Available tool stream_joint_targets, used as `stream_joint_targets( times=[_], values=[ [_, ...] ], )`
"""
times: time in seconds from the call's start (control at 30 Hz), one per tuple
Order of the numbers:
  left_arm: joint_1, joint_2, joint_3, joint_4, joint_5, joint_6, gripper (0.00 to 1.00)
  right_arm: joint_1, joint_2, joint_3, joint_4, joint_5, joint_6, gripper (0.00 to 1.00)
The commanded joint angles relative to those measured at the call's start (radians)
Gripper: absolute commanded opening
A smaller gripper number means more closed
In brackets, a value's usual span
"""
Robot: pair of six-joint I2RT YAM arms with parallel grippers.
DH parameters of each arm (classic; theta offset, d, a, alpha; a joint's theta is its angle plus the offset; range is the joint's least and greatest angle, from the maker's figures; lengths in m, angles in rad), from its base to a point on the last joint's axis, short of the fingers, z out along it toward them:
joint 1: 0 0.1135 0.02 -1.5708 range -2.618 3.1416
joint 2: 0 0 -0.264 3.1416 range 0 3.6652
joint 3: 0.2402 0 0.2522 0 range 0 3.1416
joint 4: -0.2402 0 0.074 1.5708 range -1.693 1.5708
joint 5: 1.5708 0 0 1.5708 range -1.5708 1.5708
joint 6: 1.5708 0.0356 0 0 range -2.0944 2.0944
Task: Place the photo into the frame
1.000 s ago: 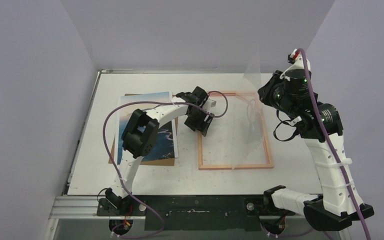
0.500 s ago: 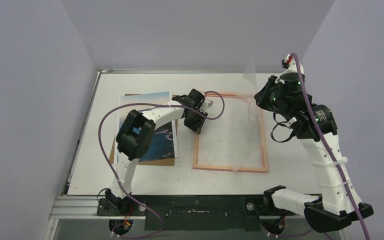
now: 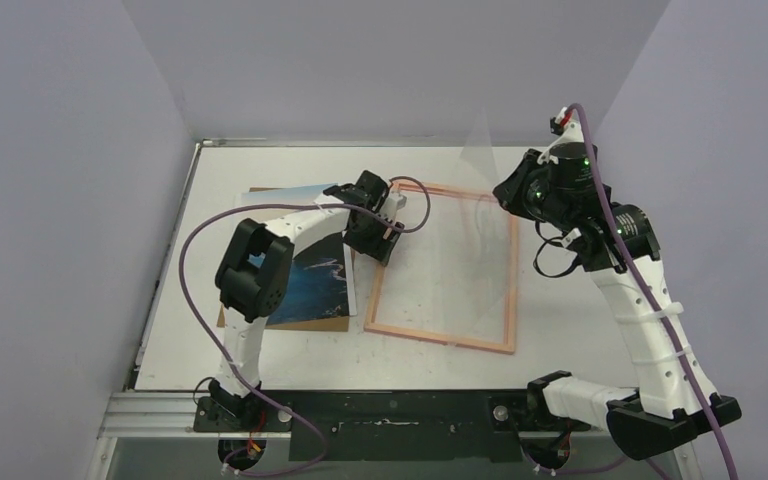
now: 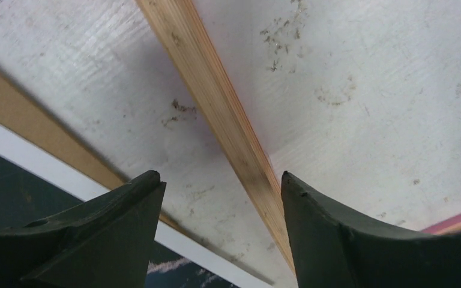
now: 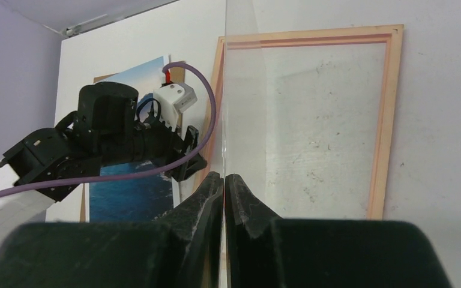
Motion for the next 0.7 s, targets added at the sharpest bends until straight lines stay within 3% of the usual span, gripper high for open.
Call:
stream_joint_targets(
  times=[0.0, 0.1, 0.13, 0.2, 0.4, 0.57, 0.67],
  values=[
    [0.018, -0.178, 0.044, -0.079, 0.060, -0.005, 0.72, -0.007, 0.032, 0.042, 0.089, -0.047, 0.022, 0.05],
    [0.057, -0.268, 0.108, -0.155, 0.134, -0.028, 0.79, -0.004, 0.062, 0.074, 0.114, -0.081, 0.037, 0.05],
    [0.076, -0.303, 0.122, -0.171, 0.150, -0.034, 0.89, -0.003, 0.070, 0.079, 0.132, -0.097, 0.047, 0.05],
    [0.121, -0.377, 0.140, -0.202, 0.179, -0.043, 0.97, 0.008, 0.089, 0.082, 0.184, -0.122, 0.066, 0.05],
    [0.308, -0.591, 0.098, -0.290, 0.265, -0.056, 0.96, 0.171, 0.199, 0.170, 0.259, -0.065, 0.084, 0.05],
    [0.361, -0.766, 0.027, -0.310, 0.018, 0.108, 0.96, 0.283, 0.304, 0.267, 0.311, -0.061, 0.097, 0.05],
    [0.384, -0.912, -0.091, -0.238, -0.241, 0.090, 0.96, 0.313, 0.329, 0.278, 0.383, -0.099, 0.130, 0.05]
  ],
)
